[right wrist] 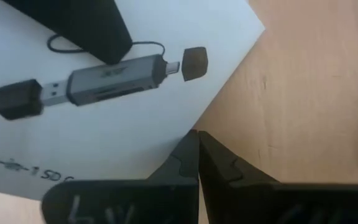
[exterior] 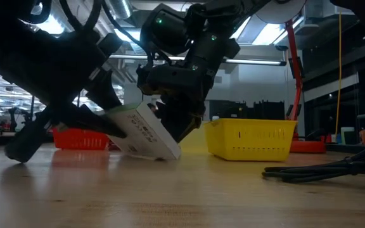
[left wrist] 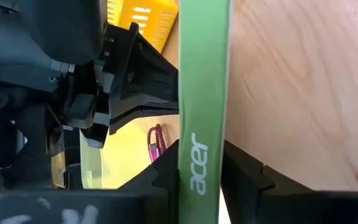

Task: Pick and place items into bin
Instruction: Stack the white box on top of the white box

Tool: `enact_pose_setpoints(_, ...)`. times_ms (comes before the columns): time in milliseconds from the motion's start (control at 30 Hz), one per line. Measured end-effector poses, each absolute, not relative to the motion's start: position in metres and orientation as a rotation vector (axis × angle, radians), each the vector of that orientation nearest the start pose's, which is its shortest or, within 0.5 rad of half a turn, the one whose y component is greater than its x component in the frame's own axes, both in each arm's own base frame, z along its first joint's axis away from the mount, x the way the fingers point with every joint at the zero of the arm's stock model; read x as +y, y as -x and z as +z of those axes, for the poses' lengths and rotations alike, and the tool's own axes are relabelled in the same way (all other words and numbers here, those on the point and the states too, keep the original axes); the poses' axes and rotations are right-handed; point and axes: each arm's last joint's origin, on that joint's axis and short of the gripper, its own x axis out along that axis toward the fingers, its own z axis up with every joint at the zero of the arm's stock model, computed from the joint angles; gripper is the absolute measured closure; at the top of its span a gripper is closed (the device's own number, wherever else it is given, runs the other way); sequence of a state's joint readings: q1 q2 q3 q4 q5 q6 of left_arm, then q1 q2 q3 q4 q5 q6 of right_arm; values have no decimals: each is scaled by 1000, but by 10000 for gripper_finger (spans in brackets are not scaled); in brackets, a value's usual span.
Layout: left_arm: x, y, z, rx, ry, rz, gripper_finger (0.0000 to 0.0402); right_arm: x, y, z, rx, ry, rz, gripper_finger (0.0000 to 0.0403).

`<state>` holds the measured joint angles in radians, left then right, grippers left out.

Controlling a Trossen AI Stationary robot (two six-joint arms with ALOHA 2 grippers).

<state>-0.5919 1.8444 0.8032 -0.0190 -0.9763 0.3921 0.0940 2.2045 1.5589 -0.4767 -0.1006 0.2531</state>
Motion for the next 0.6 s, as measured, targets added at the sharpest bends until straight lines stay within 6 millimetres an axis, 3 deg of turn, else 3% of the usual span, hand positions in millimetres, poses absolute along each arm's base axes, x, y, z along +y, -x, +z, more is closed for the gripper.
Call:
enact_pose_setpoints(167,-155,-264,109,816,-1132,205,359,45,-448,133,1136,-208,26,403)
enact_pose_setpoints(433,-163,-258,134,730,-1079,220,359,47,-457,159,1134,-109,-20,403)
enact_pose_setpoints(600,-167,-249,140,714,-1142,283,359,52,-459,176,1142,-18,-54,403)
